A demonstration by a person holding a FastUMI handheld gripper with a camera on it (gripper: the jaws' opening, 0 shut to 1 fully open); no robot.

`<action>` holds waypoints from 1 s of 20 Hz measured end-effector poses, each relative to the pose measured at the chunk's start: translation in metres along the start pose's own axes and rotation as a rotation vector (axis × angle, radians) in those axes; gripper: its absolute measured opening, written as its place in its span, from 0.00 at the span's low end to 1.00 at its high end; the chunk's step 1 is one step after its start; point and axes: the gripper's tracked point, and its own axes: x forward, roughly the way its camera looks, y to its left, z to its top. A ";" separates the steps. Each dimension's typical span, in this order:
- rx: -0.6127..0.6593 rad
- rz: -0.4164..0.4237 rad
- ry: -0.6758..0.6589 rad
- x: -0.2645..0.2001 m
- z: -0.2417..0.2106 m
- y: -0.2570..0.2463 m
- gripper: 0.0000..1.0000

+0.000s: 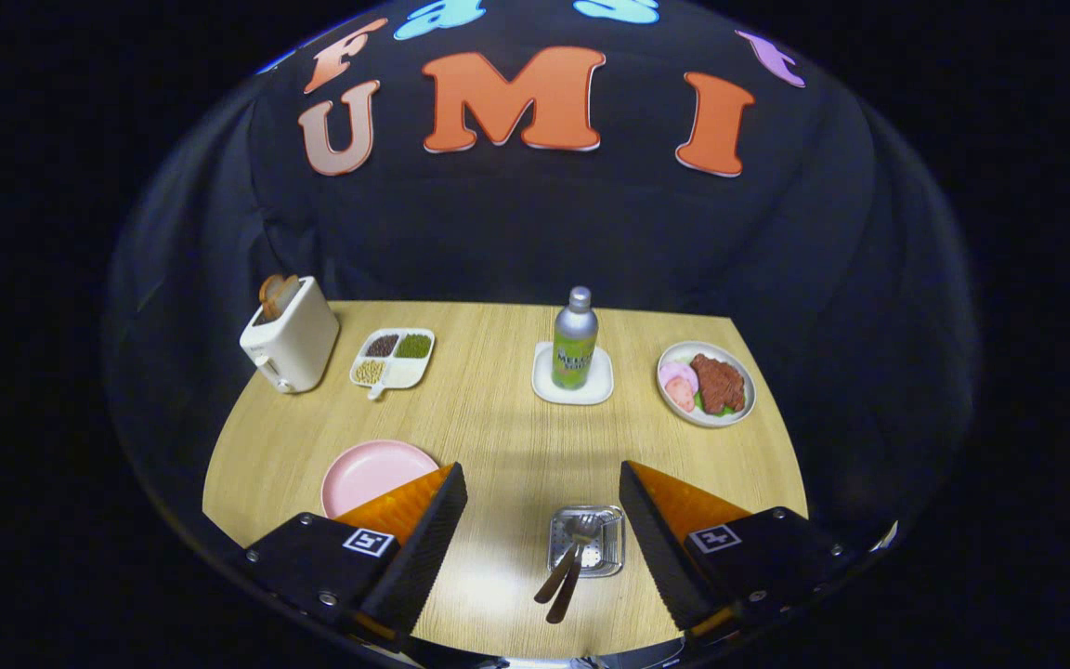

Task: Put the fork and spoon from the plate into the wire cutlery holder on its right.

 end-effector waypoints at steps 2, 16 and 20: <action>0.015 -0.002 -0.082 -0.014 0.018 0.005 0.99; 0.059 -0.039 -0.336 -0.077 0.043 0.035 0.99; 0.076 -0.035 -0.334 -0.078 0.041 0.036 0.99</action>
